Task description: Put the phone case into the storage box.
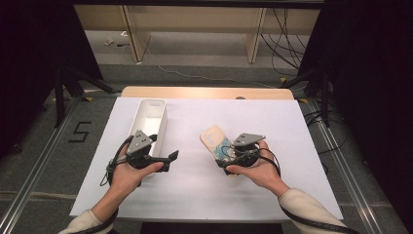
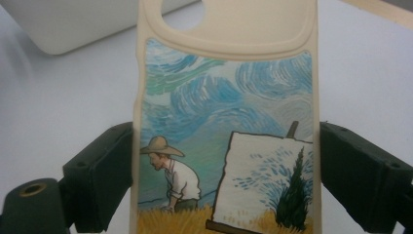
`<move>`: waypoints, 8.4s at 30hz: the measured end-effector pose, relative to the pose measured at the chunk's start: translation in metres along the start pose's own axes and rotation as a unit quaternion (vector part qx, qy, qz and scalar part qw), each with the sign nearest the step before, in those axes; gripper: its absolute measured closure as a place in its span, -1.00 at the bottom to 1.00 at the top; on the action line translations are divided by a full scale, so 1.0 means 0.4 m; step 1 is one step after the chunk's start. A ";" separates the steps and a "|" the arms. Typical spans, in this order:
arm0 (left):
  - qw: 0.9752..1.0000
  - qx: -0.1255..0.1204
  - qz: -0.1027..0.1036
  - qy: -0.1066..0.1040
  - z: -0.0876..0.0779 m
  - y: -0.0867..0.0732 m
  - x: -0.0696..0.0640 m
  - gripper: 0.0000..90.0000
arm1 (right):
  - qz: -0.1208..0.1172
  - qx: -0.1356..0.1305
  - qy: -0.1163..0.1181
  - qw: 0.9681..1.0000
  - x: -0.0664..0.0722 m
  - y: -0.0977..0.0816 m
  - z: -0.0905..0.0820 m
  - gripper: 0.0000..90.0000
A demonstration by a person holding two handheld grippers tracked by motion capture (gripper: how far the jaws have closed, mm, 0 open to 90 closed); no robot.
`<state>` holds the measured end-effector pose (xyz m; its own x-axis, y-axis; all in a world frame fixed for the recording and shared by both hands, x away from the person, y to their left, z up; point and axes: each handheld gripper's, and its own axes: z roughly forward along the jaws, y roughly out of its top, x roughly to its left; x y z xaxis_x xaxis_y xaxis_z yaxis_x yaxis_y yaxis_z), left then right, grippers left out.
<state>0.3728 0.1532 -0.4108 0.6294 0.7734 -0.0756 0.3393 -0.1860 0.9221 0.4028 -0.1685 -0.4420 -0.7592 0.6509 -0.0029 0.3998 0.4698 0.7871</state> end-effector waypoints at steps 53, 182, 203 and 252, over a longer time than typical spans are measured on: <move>0.980 0.095 -0.127 -0.117 0.286 0.174 -0.087 0.28 | -0.054 -0.057 0.000 0.997 0.020 0.009 -0.027 -0.73; 0.994 -0.022 0.009 -0.107 0.236 0.161 -0.138 -1.00 | 0.012 -0.033 0.038 0.999 -0.022 0.016 -0.015 0.79; 0.996 -0.032 0.003 -0.087 0.276 0.163 -0.170 -1.00 | 0.023 -0.042 0.023 0.999 -0.020 0.015 -0.014 0.79; 0.997 -0.059 0.002 -0.057 0.272 0.198 -0.144 -0.75 | 0.022 -0.097 0.024 0.995 -0.034 0.010 -0.029 -0.72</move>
<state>0.4393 0.0279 -0.3746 0.7085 0.6972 -0.1093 0.2569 -0.1105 0.9601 0.4088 -0.1823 -0.4316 -0.7692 0.6363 0.0594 0.3294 0.3152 0.8900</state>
